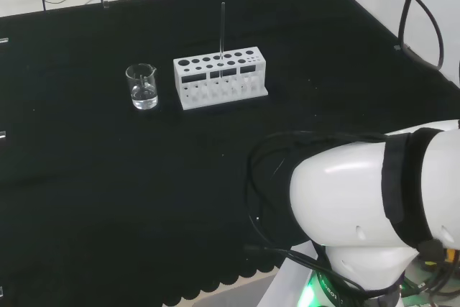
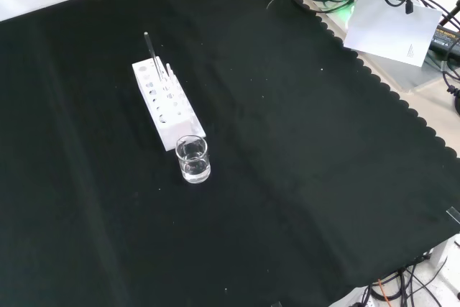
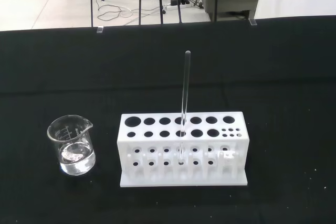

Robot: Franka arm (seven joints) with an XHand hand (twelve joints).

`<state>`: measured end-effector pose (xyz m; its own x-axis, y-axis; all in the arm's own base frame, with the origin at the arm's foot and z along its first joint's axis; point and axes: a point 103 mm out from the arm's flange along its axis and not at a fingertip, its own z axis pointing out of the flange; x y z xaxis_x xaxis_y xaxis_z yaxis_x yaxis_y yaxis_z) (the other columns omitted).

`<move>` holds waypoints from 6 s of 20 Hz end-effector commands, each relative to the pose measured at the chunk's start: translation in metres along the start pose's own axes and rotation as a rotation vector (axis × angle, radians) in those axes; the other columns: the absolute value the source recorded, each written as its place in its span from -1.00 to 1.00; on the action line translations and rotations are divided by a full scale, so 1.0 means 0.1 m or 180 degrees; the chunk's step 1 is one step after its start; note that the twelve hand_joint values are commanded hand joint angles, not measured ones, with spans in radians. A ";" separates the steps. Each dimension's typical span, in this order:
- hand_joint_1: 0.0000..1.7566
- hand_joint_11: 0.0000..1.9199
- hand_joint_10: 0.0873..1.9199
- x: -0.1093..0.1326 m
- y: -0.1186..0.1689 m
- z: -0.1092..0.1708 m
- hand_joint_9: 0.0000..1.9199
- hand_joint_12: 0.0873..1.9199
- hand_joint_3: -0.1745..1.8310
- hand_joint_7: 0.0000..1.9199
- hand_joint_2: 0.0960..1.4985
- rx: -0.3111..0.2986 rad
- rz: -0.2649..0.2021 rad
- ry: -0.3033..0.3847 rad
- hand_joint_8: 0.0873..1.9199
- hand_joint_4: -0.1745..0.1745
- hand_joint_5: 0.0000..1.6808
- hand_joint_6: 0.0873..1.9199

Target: Take the glass rod from the white test tube rack.

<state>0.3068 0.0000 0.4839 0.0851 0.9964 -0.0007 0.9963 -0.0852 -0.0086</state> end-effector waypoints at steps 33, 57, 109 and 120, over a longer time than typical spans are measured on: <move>-0.37 -1.00 -1.00 -0.07 1.33 0.17 -0.95 -0.39 -0.92 -1.00 0.49 0.0063 -0.0054 -0.0040 -1.00 -0.77 -1.00 -1.00; -0.37 -1.00 -0.80 -0.22 2.22 0.78 -1.00 -0.24 -0.99 -1.00 0.54 0.0207 -0.0089 0.0048 -1.00 -0.79 -1.00 -1.00; -0.28 -1.00 -0.08 -0.19 2.58 2.33 -0.81 0.36 -1.00 -1.00 0.59 0.0698 -0.0279 0.0139 -0.17 -0.92 -1.00 -1.00; -0.24 -0.80 -0.10 -0.11 2.67 2.33 -0.48 0.49 -1.00 -0.64 0.63 0.0848 -0.0403 0.0093 -0.02 -1.00 -0.65 -0.99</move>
<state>0.5674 -0.0386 0.2497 -0.0158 0.9986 0.0511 0.9680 0.0281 -0.2493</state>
